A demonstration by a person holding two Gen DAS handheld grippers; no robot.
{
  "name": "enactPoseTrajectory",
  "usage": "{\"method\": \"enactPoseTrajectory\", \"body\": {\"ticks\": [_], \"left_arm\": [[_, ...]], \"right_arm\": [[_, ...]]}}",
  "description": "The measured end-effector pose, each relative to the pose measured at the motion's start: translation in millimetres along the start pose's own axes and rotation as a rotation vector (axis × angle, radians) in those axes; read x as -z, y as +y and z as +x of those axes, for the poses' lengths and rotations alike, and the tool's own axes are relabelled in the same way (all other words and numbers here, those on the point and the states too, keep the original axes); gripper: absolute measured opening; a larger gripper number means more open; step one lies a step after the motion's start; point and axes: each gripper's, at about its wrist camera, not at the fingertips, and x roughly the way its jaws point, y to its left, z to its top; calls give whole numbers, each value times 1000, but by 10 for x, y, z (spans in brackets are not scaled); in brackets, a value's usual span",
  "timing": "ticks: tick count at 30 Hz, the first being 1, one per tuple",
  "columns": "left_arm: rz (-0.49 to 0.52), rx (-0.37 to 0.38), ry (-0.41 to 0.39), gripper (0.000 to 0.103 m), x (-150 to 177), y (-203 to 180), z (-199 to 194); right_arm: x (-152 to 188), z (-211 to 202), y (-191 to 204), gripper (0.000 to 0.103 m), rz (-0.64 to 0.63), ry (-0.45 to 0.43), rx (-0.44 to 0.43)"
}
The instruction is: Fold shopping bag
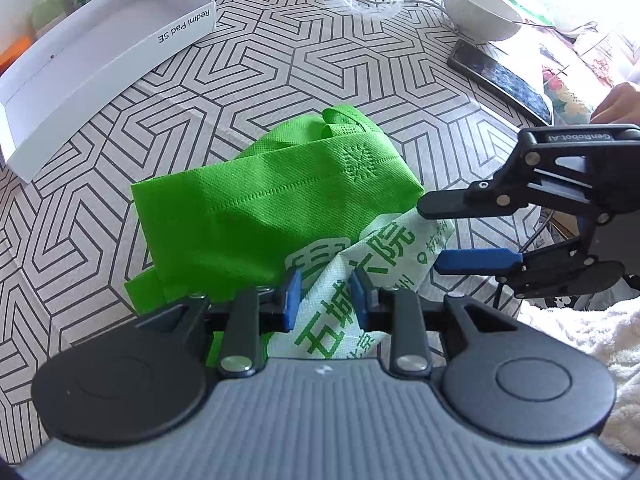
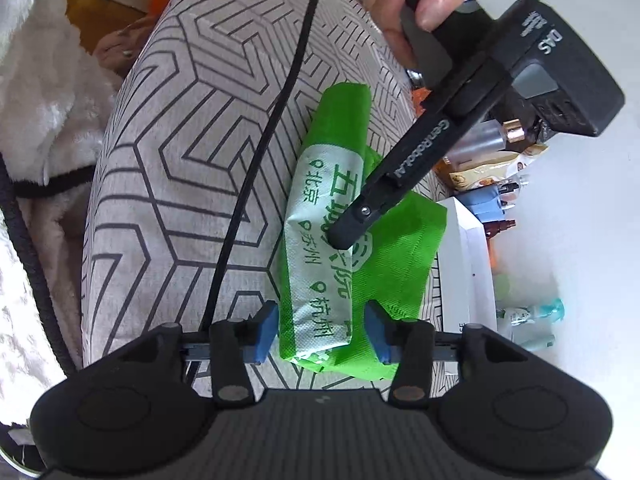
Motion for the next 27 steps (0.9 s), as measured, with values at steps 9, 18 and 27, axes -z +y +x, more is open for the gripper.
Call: {"method": "enactPoseTrajectory", "body": {"ticks": [9,18,27], "left_arm": [[-41,23,8,31,-22,63,-13],[-59,30,-54,51,77,45,-22],[-33,-90,-341,52,50,22,-705]], "right_arm": [[178,-14,165,37,-45,-88,77],[191,72,-42,36,99,-98,48],[317,207,-657,35,473,-62,-207]]}}
